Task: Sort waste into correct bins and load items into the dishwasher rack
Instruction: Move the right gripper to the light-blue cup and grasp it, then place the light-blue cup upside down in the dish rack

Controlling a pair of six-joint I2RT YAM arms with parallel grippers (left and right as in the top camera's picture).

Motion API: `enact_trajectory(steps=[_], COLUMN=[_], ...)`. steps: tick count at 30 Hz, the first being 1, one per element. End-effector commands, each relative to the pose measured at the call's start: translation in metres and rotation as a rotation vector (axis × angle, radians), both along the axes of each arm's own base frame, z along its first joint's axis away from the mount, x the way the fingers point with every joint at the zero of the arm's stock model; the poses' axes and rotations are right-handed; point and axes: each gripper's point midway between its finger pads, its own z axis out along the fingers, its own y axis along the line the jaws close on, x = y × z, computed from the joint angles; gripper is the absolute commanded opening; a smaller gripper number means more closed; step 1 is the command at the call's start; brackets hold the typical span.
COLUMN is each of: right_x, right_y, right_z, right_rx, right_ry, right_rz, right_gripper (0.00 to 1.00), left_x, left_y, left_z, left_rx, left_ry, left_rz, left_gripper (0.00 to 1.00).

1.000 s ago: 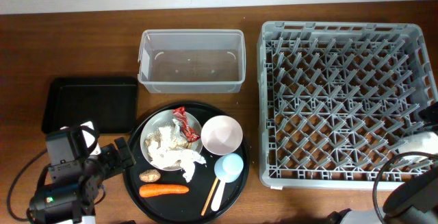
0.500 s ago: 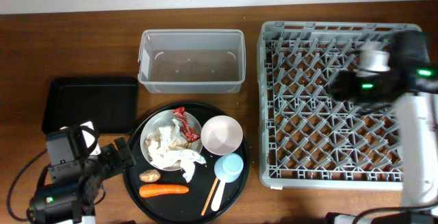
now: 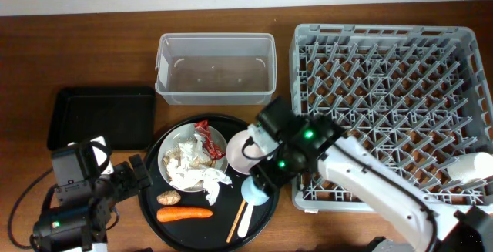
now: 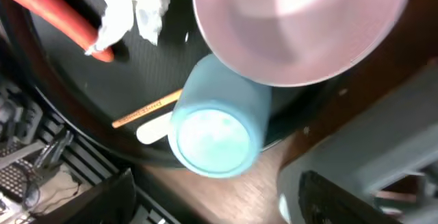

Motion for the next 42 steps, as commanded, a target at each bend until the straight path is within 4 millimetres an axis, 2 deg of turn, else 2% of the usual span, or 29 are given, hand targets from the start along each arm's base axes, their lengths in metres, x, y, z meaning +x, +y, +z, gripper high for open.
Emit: enact_trajectory(steps=[1, 6, 12, 15, 17, 18, 23, 26, 29, 30, 33, 35, 37, 41, 42], right_x=[-0.009, -0.009, -0.004, -0.001, -0.001, -0.001, -0.001, 0.006, 0.031, 0.045, 0.077, 0.092, 0.112, 0.130, 0.131], right_y=[0.008, 0.005, 0.011, 0.014, 0.014, 0.014, 0.014, 0.018, 0.017, 0.011, -0.017, -0.041, -0.094, -0.197, -0.235], right_z=[-0.017, -0.037, -0.055, -0.054, -0.054, -0.054, -0.054, -0.040, 0.005, 0.029, 0.094, 0.118, 0.142, 0.146, 0.146], right_rx=[-0.008, -0.072, -0.076, -0.064, -0.064, -0.065, -0.063, -0.054, -0.066, -0.082, -0.073, -0.067, -0.086, -0.157, -0.184], right_ry=[-0.011, -0.058, -0.052, -0.063, -0.062, -0.060, -0.057, -0.077, -0.208, -0.281, -0.383, -0.402, -0.421, -0.404, -0.394], right_rz=[0.009, -0.007, -0.015, -0.020, -0.020, -0.028, -0.043, -0.050, -0.083, -0.111, -0.235, -0.321, -0.475, -0.786, -0.902], right_gripper=[0.81, 0.86, 0.84, 0.79, 0.63, 0.59, 0.49, 0.48, 0.48, 0.48, 0.48, 0.48, 0.47, 0.47, 0.47], left_x=[0.002, 0.001, 0.001, 0.001, 0.001, 0.001, 0.001, 0.001, 0.001, 0.001, 0.001, 0.001, 0.001, 0.001, 0.001], left_y=[0.003, 0.003, 0.003, 0.003, 0.003, 0.003, 0.003, 0.003, 0.003, 0.003, 0.003, 0.003, 0.003, 0.003, 0.003], left_z=[0.007, 0.007, 0.007, 0.007, 0.007, 0.007, 0.007, 0.007, 0.007, 0.007, 0.006, 0.006, 0.006, 0.006, 0.006], left_rx=[0.007, 0.005, 0.005, 0.005, 0.005, 0.005, 0.005, 0.005, 0.005, 0.005, 0.005, 0.005, 0.005, 0.005, 0.005], left_ry=[-0.021, -0.015, -0.015, -0.014, -0.015, -0.014, -0.015, -0.014, -0.014, -0.014, -0.013, -0.013, -0.013, -0.013, -0.013], left_rz=[0.017, 0.017, 0.017, 0.017, 0.017, 0.017, 0.017, 0.017, 0.017, 0.017, 0.017, 0.017, 0.017, 0.017, 0.017], left_gripper=[0.99, 1.00, 0.99, 0.99, 0.99, 0.99, 0.99, 0.99, 0.99, 0.99, 0.99, 0.99, 0.99, 0.99, 0.99])
